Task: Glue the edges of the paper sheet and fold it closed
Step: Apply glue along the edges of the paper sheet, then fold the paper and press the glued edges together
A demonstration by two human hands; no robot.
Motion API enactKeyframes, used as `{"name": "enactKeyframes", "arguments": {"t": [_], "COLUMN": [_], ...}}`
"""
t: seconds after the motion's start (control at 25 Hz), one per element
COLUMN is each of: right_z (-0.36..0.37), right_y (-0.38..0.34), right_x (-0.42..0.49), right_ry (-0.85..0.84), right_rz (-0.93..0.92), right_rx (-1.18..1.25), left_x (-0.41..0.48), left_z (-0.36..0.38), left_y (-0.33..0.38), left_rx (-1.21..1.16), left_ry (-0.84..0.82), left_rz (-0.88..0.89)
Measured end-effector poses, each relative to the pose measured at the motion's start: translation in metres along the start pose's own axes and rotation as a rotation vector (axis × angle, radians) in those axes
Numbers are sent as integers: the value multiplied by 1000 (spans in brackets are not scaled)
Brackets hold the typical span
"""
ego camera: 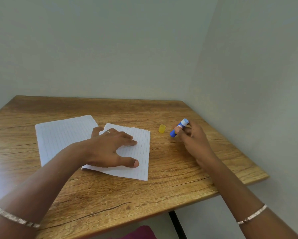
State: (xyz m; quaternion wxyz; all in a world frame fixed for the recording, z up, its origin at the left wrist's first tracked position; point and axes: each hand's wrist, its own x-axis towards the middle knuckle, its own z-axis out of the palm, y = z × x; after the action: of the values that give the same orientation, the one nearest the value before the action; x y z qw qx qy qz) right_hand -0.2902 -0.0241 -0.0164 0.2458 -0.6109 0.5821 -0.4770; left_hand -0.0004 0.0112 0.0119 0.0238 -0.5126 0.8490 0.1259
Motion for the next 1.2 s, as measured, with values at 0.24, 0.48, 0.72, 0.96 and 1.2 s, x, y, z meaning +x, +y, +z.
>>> {"name": "enactKeyframes", "arguments": {"t": [0.24, 0.48, 0.72, 0.96, 1.2], "right_z": [2, 5, 3, 9, 55], "right_y": [3, 1, -3, -37, -85], "right_x": [3, 3, -4, -52, -88], "right_ry": [34, 22, -25, 320, -523], "right_rz": [-45, -89, 73, -198, -259], "right_rx": [-161, -276, -186, -265, -490], "left_x": [1, 5, 8, 3, -13], "left_z": [2, 11, 15, -3, -19], "left_y": [5, 8, 7, -3, -75], "left_rx": [-80, 16, -33, -196, -31], "left_ry": [81, 113, 163, 595, 544], "left_rz": [9, 22, 37, -82, -720]}}
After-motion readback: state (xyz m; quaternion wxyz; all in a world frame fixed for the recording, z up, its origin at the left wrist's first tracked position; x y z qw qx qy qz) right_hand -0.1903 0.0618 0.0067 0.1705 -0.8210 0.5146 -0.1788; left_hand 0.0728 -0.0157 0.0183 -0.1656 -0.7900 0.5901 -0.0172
